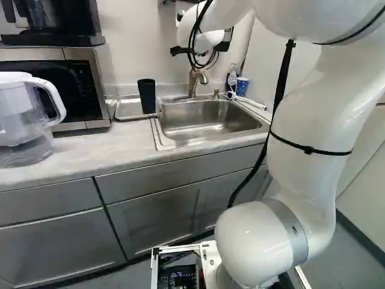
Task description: Rinse the cup and place it in the tray
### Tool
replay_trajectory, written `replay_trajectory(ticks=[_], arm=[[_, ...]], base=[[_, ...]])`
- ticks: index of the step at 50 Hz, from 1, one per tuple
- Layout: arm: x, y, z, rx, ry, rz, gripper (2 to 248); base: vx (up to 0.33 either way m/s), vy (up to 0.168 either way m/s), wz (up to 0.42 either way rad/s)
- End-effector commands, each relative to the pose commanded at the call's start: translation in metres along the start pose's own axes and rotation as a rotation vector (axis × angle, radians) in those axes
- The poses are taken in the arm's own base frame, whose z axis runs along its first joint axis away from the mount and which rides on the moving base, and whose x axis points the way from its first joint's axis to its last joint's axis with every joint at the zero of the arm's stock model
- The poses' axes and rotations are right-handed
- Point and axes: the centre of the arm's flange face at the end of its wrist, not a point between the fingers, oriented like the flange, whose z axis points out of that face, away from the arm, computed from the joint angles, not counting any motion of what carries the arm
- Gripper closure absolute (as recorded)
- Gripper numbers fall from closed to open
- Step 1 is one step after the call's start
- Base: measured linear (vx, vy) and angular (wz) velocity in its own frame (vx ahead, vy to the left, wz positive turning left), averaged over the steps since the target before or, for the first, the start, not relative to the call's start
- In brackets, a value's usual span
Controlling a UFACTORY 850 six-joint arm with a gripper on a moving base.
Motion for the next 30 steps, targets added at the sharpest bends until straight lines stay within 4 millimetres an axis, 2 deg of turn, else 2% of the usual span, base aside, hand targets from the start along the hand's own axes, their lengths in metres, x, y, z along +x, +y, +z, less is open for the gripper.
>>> replay_trajectory(ticks=[5,30], arm=[[0.0014,-0.0049,0.0061,0.008,0.002,-0.002,3],[-0.0030,-0.0053,0.0061,0.009,-0.047,-0.002,3]], base=[[0.000,0.000,0.000],[0.000,0.000,0.000]])
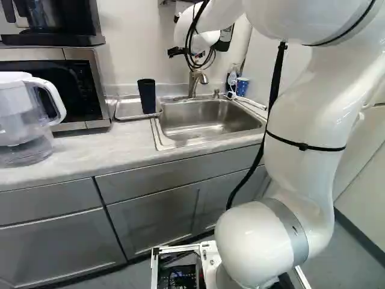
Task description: Rinse the cup and place it in the tray
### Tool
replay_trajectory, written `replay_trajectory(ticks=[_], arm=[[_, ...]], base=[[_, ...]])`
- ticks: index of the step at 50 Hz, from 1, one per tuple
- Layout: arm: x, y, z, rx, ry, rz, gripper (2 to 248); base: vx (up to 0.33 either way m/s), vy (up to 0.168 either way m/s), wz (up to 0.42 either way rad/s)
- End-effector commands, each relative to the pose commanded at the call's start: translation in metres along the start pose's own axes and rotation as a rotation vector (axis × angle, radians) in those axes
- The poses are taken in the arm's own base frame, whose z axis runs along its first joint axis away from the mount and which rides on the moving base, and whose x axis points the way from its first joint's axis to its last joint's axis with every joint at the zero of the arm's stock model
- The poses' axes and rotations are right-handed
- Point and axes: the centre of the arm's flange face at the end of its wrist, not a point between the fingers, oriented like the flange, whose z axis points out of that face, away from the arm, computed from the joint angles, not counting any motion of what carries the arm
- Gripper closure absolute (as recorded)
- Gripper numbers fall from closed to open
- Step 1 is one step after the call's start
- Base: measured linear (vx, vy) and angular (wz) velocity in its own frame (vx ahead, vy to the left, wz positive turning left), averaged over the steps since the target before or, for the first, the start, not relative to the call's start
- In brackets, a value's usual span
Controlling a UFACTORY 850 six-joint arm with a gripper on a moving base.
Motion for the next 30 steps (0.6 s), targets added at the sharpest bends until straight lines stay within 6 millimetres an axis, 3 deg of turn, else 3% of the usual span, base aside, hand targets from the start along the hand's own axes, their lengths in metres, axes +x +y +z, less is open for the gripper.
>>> replay_trajectory(ticks=[30], arm=[[-0.0069,-0.0001,-0.0003,0.002,-0.076,0.000,3]], base=[[0.000,0.000,0.000]])
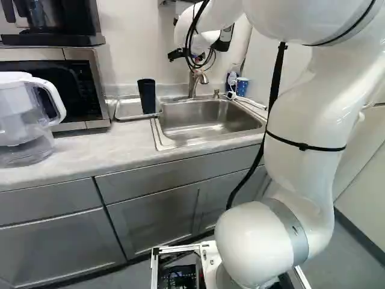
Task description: Rinse the cup and place it in the tray
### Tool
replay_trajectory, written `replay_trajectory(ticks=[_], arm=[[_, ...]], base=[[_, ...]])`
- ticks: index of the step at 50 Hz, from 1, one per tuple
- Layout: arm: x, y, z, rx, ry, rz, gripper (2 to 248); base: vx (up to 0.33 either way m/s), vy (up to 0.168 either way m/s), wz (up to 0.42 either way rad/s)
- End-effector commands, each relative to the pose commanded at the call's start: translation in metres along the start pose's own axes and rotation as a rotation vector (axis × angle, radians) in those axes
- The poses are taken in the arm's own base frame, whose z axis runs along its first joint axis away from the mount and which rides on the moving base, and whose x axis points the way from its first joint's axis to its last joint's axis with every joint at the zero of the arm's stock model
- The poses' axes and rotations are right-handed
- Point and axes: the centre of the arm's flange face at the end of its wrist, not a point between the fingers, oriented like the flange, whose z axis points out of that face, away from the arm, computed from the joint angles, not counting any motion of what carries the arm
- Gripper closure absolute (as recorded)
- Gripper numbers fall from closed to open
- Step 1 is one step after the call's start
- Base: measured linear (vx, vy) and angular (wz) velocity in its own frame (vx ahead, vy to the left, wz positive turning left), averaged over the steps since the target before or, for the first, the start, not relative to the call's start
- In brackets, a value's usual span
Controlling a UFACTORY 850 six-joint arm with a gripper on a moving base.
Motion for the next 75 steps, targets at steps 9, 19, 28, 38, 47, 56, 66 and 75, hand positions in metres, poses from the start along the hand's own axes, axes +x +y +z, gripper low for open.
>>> replay_trajectory(ticks=[9,19,28,38,47,56,66,75], arm=[[-0.001,0.000,0.000,0.000,-0.007,0.000,3],[0.001,0.000,0.000,0.000,0.015,0.000,3],[0.008,-0.003,-0.004,0.003,0.096,-0.002,3],[0.009,-0.014,-0.017,0.020,0.156,-0.007,3],[0.004,-0.021,-0.032,0.032,0.154,-0.011,3],[-0.002,-0.028,-0.048,0.043,0.152,-0.015,3],[-0.008,-0.034,-0.066,0.056,0.151,-0.019,3],[-0.015,-0.040,-0.083,0.068,0.151,-0.023,3]], base=[[0.000,0.000,0.000],[0.000,0.000,0.000],[0.000,0.000,0.000],[0.000,0.000,0.000],[0.000,0.000,0.000],[0.000,0.000,0.000],[0.000,0.000,0.000],[0.000,0.000,0.000]])
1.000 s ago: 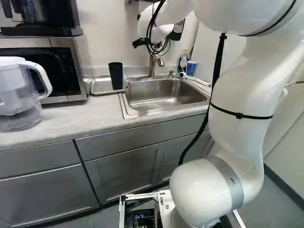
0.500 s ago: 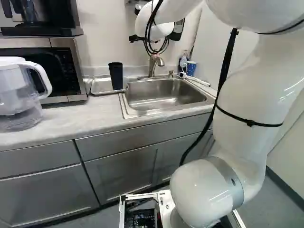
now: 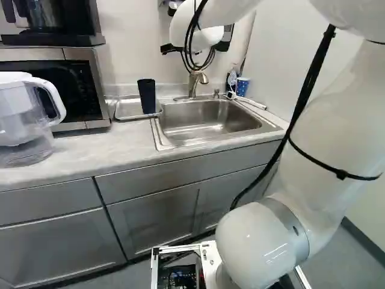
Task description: Rinse the cup and place it in the tray
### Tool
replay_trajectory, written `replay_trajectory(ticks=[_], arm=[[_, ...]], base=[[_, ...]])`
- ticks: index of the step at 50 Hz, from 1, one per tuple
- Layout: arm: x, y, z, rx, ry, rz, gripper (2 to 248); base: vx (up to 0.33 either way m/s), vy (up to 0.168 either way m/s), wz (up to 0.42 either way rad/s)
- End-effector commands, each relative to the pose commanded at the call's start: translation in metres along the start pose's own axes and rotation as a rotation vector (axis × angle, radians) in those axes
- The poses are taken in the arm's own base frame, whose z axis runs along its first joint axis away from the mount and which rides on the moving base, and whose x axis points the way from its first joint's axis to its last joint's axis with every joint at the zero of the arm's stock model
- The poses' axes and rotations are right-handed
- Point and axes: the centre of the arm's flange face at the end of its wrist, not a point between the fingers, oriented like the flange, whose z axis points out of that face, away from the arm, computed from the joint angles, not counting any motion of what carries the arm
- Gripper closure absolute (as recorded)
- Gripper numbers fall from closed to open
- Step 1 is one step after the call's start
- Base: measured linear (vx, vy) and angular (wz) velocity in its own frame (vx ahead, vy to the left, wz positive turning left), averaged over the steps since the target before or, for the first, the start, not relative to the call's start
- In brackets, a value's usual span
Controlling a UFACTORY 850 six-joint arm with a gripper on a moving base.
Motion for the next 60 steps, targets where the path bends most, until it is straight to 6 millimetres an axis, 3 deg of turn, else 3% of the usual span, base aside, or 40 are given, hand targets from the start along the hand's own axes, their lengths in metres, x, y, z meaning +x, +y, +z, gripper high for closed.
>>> replay_trajectory(ticks=[24,60], arm=[[-0.010,-0.008,-0.018,0.017,-0.062,-0.004,3],[-0.036,-0.011,-0.028,0.025,-0.340,0.036,3]], base=[[0.000,0.000,0.000],[0.000,0.000,0.000]])
